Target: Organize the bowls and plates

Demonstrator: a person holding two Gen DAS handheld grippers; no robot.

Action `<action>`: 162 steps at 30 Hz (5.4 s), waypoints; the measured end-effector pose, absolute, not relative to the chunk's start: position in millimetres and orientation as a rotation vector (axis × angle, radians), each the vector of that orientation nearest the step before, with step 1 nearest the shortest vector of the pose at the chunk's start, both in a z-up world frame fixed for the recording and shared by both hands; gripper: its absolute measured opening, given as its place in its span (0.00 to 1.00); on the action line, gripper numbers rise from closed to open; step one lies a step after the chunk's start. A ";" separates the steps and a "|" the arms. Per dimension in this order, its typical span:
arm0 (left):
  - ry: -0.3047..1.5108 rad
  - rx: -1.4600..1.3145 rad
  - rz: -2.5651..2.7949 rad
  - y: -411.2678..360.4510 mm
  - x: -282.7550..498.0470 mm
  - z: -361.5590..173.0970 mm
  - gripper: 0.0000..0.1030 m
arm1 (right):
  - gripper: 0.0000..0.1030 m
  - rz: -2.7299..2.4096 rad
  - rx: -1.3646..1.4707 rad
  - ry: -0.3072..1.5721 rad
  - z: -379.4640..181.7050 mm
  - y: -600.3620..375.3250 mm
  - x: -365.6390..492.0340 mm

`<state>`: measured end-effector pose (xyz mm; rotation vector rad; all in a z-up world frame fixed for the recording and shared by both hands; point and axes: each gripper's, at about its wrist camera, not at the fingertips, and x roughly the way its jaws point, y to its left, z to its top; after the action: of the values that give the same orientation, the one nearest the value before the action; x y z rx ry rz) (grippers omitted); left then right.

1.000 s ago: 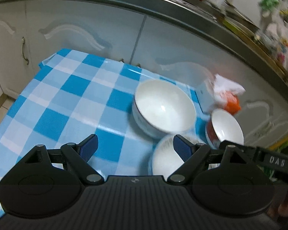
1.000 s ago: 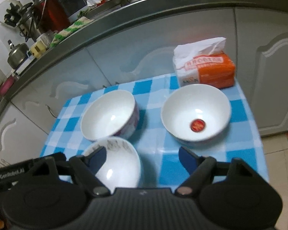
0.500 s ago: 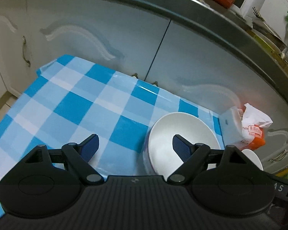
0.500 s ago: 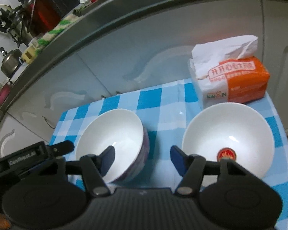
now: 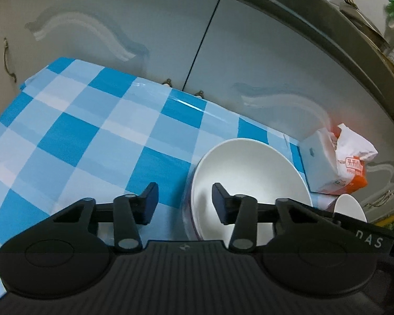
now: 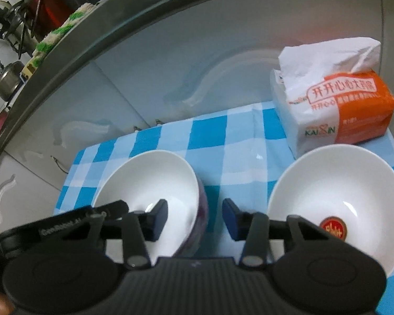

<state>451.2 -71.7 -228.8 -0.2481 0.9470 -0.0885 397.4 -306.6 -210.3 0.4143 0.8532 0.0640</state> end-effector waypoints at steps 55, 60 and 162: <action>0.948 -0.379 0.146 21.6 265.7 -184.7 0.08 | 0.08 0.386 0.206 0.888 -165.7 -169.8 305.8; 0.978 -0.385 0.188 23.7 258.9 -199.7 0.08 | 0.07 0.400 0.219 0.951 -191.2 -163.7 291.0; 1.057 -0.074 -0.120 -110.0 344.2 -190.2 0.66 | 0.57 0.023 0.468 0.886 -192.5 -320.6 270.6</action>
<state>344.2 -110.0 -190.2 -0.0744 1.0570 -0.1199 270.6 -320.6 -192.5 0.4679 0.8861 0.0228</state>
